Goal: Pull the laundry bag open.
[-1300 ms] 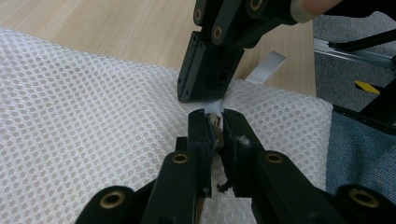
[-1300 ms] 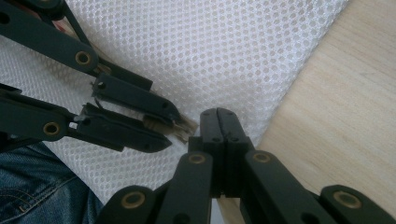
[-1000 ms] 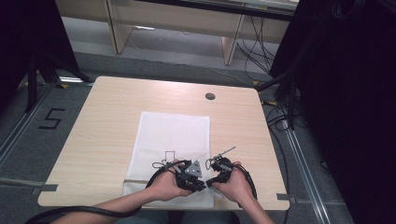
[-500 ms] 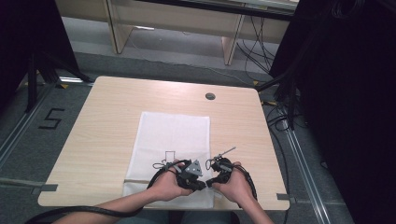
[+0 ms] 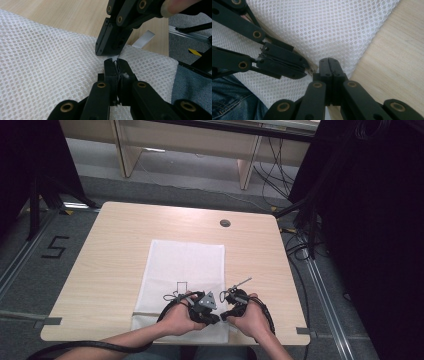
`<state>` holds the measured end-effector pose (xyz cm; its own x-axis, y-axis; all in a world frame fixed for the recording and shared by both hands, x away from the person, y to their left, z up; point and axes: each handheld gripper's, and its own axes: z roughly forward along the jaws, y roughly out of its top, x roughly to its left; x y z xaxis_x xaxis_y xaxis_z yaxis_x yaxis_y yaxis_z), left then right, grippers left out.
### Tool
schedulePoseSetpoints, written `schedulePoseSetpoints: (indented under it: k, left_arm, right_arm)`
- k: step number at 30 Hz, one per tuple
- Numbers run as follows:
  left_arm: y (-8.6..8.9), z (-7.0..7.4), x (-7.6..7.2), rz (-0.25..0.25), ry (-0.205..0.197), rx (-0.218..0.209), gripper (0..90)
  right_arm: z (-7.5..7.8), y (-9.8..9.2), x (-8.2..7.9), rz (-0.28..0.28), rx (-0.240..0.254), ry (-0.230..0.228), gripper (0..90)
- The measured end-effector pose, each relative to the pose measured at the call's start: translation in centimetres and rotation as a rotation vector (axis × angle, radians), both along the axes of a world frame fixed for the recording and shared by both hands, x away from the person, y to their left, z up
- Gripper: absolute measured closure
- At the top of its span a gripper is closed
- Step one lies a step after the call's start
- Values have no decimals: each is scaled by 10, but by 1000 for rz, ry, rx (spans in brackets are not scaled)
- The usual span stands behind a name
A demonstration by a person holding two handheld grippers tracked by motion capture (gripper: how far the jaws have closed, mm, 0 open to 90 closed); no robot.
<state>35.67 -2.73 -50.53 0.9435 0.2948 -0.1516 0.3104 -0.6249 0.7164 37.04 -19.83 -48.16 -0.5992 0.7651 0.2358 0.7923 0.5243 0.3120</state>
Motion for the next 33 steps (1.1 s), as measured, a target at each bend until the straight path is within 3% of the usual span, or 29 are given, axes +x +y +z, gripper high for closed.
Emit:
schedulePoseSetpoints:
  k: [9, 12, 21, 27, 33]
  left_arm:
    - [8, 4, 1, -5, 4, -4, 875]
    - [10, 4, -1, -22, -13, -4, 875]
    - [15, 6, 0, -13, 2, -6, 875]
    - [16, 7, 0, -31, -14, 1, 876]
    - [19, 7, -2, -18, -7, -2, 875]
  right_arm:
    - [1, 2, -2, 0, -11, -5, 900]
    - [0, 1, -1, 10, -10, -15, 900]
    - [0, 1, -1, 9, -10, -14, 900]
    - [1, 2, -2, 7, -16, -17, 900]
    - [0, 2, -2, 6, -10, -23, 900]
